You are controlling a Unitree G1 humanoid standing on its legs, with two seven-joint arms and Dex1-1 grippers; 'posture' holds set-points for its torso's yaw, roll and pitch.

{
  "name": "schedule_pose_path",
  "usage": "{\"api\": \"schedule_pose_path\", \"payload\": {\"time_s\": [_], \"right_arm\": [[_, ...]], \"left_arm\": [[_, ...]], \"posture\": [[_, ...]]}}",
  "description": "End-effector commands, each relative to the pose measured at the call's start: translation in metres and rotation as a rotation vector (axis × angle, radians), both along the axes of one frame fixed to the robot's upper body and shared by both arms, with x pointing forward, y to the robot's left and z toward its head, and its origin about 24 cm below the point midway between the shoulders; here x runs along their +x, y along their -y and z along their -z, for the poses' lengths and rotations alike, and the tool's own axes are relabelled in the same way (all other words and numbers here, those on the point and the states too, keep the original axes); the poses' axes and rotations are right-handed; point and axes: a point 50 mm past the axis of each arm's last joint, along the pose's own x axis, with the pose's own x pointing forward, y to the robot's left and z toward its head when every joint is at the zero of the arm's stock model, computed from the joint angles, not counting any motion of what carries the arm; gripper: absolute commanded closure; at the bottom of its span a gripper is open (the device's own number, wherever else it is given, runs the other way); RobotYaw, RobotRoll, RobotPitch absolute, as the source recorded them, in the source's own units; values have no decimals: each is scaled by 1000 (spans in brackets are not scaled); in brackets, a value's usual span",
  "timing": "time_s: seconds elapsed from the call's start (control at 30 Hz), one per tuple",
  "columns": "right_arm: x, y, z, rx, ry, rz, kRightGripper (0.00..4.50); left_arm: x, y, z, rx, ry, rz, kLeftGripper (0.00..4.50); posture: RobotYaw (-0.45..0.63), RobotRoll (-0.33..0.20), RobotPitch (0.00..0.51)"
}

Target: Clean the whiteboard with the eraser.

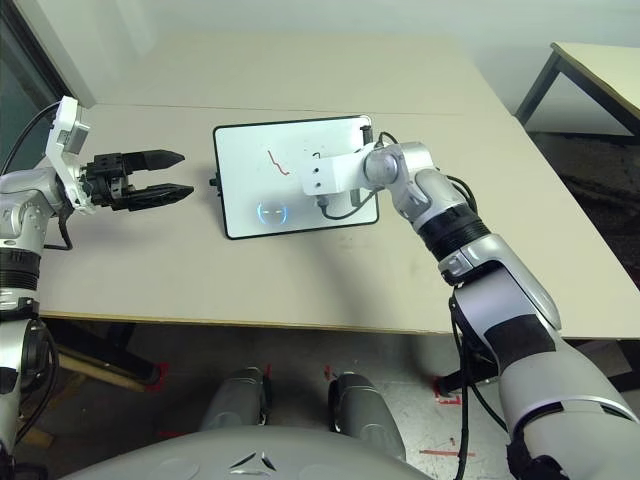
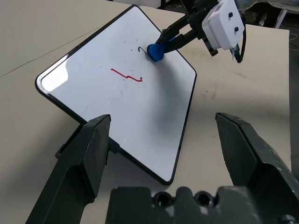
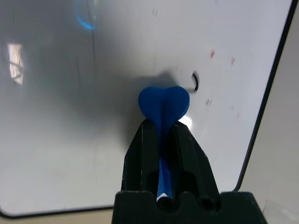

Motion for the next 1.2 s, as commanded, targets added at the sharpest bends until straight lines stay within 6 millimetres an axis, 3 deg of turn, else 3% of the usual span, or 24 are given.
{"api": "schedule_pose_path", "payload": {"time_s": [0.03, 0.2, 0.67, 1.2], "right_arm": [[0, -7, -2, -23, 3, -28, 4394], [2, -7, -3, -19, 4, -27, 4394], [12, 30, -9, -43, 23, 74, 4394], [13, -9, -14, -8, 33, -15, 4394]], "left_arm": [[0, 1, -2, -1, 10, 3, 0], [0, 2, -2, -3, 12, 2, 0], [1, 3, -2, -1, 14, 3, 0], [1, 2, -3, 6, 20, -9, 0]], "posture": [[284, 0, 0], [290, 0, 0], [283, 0, 0], [283, 0, 0]]}}
